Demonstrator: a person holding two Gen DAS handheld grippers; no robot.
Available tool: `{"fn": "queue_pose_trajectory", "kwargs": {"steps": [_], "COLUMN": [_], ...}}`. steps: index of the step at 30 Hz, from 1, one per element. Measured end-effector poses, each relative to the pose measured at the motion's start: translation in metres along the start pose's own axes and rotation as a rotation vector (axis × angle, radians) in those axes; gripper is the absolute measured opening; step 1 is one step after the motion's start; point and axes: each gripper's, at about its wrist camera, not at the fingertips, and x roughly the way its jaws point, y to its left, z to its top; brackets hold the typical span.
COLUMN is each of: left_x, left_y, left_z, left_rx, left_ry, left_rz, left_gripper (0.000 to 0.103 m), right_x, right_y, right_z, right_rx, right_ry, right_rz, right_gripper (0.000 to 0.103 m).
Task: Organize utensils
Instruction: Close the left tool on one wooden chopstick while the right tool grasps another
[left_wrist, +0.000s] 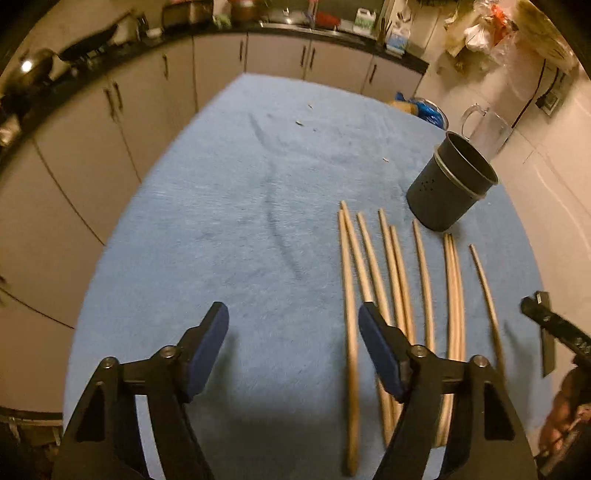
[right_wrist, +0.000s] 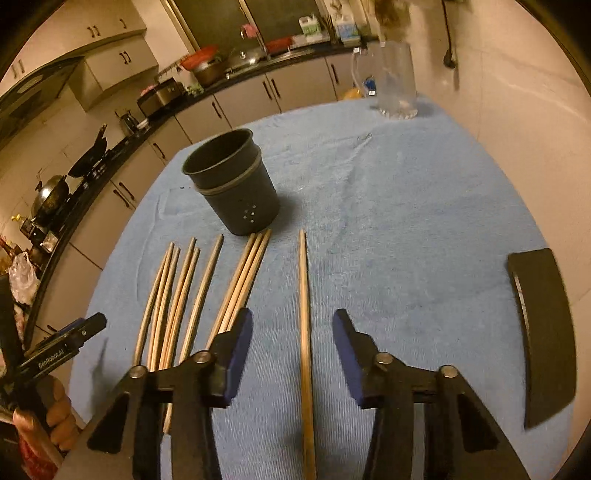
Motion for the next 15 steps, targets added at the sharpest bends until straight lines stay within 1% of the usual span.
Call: {"fn": "queue_pose_trajectory", "kwargs": {"steps": [1, 2, 3, 5, 6, 7, 8, 9, 10, 11, 12, 13, 15], "left_x": [0.004, 0.010, 0.015, 0.027, 0.031, 0.036, 0.041, 0.045, 0.049, 0.053, 0.058, 0.063, 0.066], "left_y": [-0.002, -0.005, -0.007, -0.016, -0.019, -0.023, -0.026, -0.030, -0.034, -0.036, -0.039, -0.040, -0.043], "left_z": [0.004, 0.008, 0.012, 0.019, 0.021, 0.022, 0.023, 0.024, 0.025, 0.026, 0.027, 0.028, 0.030], "left_rx": [0.007, 0.015, 0.014, 0.032, 0.042, 0.050, 0.059, 0.074, 0.085, 0.094, 0.106, 0.114, 0.127], "left_ry": [0.017, 0.038, 0.062, 0.102, 0.114, 0.124, 0.131, 0.142, 0.148, 0.153, 0.162, 0.173, 0.173], "left_rz": [-0.024, -0.043, -0.050, -0.071, -0.065, -0.045, -0.043, -0.048, -0.038, -0.024, -0.018, -0.011, 0.005], "left_gripper": [0.067, 0.057, 0.053, 0.049, 0.046, 0.043, 0.043, 0.041, 0.035, 0.031, 0.030, 0.027, 0.026], "right_x": [0.004, 0.010, 0.014, 0.023, 0.029, 0.033, 0.040, 0.044, 0.048, 0.054, 0.060, 0.064, 0.073], "right_y": [-0.001, -0.002, -0.001, 0.000, 0.000, 0.000, -0.001, -0.002, -0.003, -0.003, -0.003, -0.004, -0.005], "right_z": [0.004, 0.010, 0.013, 0.021, 0.026, 0.029, 0.032, 0.035, 0.037, 0.039, 0.041, 0.042, 0.045], "right_rx": [0.006, 0.010, 0.007, 0.000, -0.003, -0.001, 0.007, 0.012, 0.014, 0.012, 0.008, 0.008, 0.011], "right_ry": [0.017, 0.035, 0.048, 0.068, 0.080, 0.093, 0.109, 0.120, 0.130, 0.140, 0.149, 0.160, 0.178], "right_rz": [0.005, 0.009, 0.012, 0.013, 0.011, 0.013, 0.017, 0.018, 0.015, 0.007, -0.002, -0.010, -0.012], "right_gripper": [0.043, 0.043, 0.042, 0.038, 0.037, 0.033, 0.031, 0.031, 0.031, 0.029, 0.027, 0.022, 0.021]}}
